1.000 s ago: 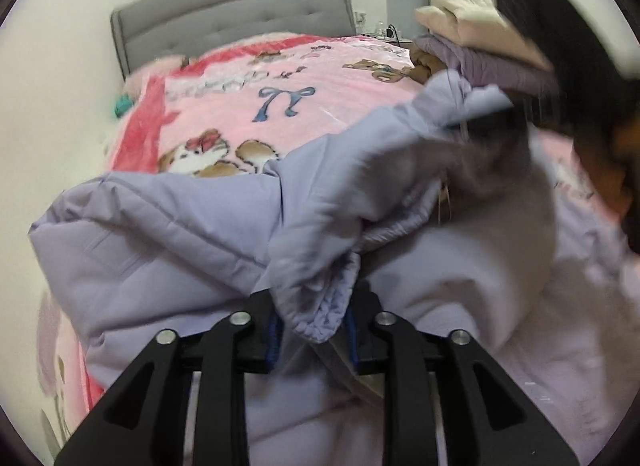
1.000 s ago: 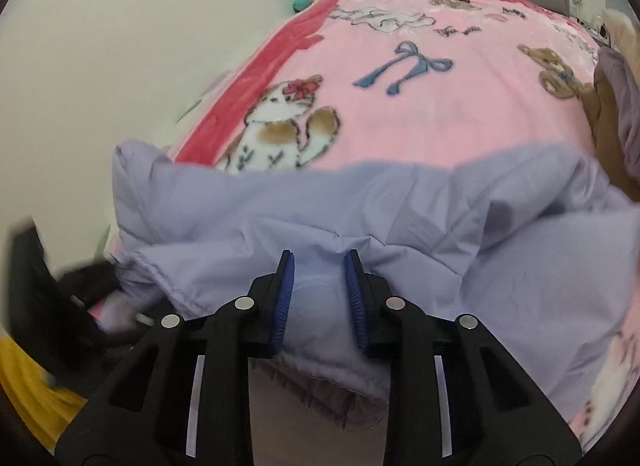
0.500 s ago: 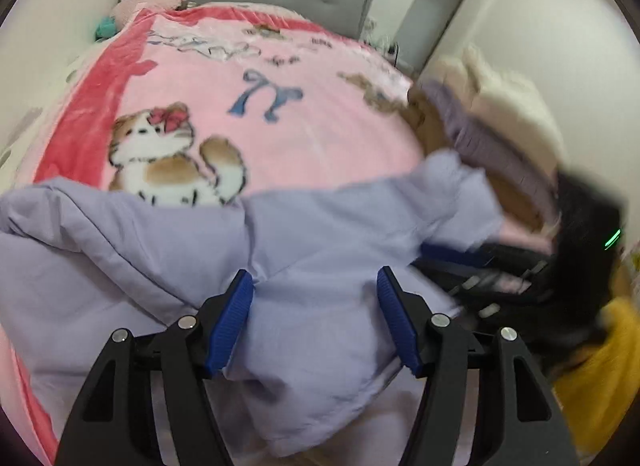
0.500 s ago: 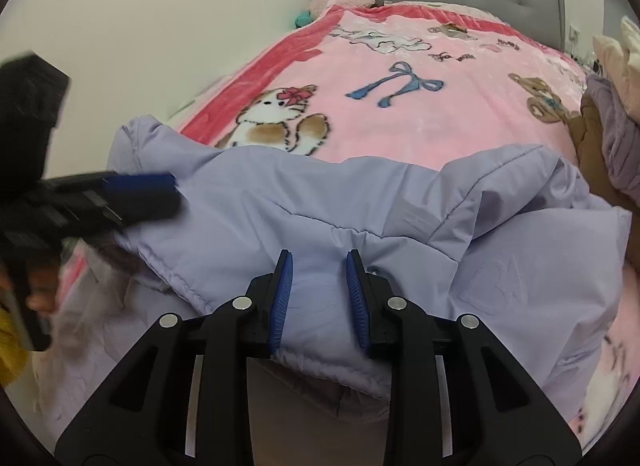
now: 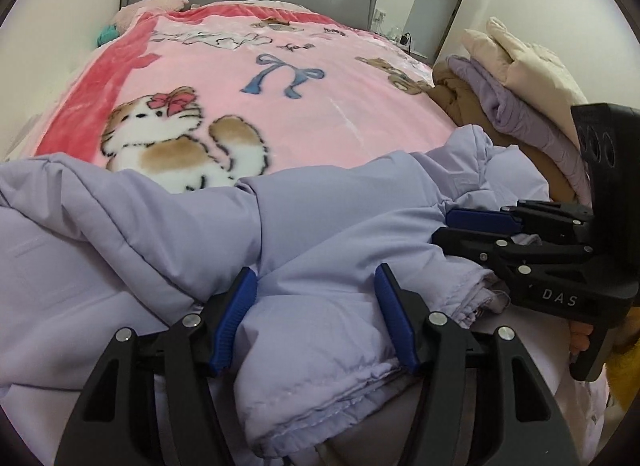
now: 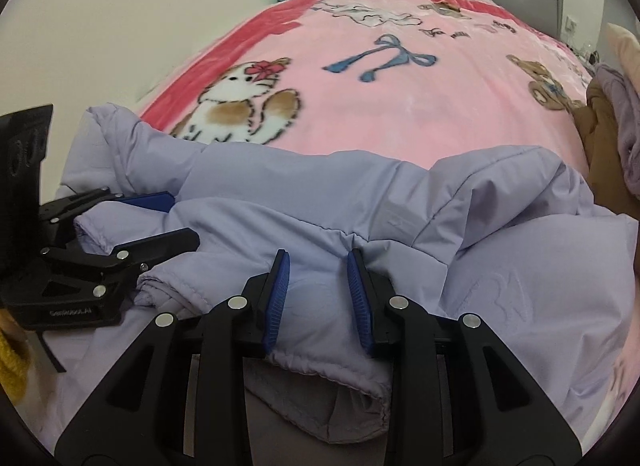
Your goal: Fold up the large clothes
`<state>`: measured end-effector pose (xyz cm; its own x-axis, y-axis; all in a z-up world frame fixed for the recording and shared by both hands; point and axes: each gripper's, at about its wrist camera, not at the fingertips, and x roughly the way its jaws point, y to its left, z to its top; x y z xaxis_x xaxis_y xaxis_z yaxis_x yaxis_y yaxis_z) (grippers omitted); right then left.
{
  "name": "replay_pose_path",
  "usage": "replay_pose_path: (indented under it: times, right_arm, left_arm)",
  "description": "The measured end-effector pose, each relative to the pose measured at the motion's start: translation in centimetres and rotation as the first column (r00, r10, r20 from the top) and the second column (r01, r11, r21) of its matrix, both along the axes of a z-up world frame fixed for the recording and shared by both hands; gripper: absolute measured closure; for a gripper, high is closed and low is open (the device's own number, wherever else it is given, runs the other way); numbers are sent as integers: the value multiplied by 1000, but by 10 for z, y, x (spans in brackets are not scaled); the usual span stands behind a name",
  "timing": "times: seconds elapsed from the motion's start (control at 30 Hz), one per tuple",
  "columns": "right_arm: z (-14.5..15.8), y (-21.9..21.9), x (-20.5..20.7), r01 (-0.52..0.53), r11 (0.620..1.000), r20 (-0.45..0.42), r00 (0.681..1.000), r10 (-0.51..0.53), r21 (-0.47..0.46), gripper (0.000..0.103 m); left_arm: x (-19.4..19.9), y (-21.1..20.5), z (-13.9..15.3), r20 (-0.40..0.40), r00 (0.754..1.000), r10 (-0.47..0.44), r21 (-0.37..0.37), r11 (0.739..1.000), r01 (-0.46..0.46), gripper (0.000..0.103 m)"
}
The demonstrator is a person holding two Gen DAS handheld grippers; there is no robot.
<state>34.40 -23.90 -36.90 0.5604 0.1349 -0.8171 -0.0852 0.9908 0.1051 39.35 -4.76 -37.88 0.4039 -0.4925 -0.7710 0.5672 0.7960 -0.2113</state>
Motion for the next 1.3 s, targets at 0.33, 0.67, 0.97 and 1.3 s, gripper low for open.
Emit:
replay_pose_path:
  times: [0.33,0.67,0.97,1.3]
  right_arm:
    - [67,8,-53,-23,998,215,977,11,54,59]
    - [12,16,-35,-4,1000,57,998,4,2,61]
    - [33,17,-28,45,999,64,997,-45,6,58]
    - [53,16,-38,54,996,136,989,-63,66,40]
  left_arm:
    - [-35,22,59,111,993,38,-93,995,-28,42]
    - [-29,4,14,90,995,36,98,994,-45,39]
    - [-22,5,29,82,992,99,77,992,-105,38]
    - [-42,21,48,122,979,162,-6,987,-163,26]
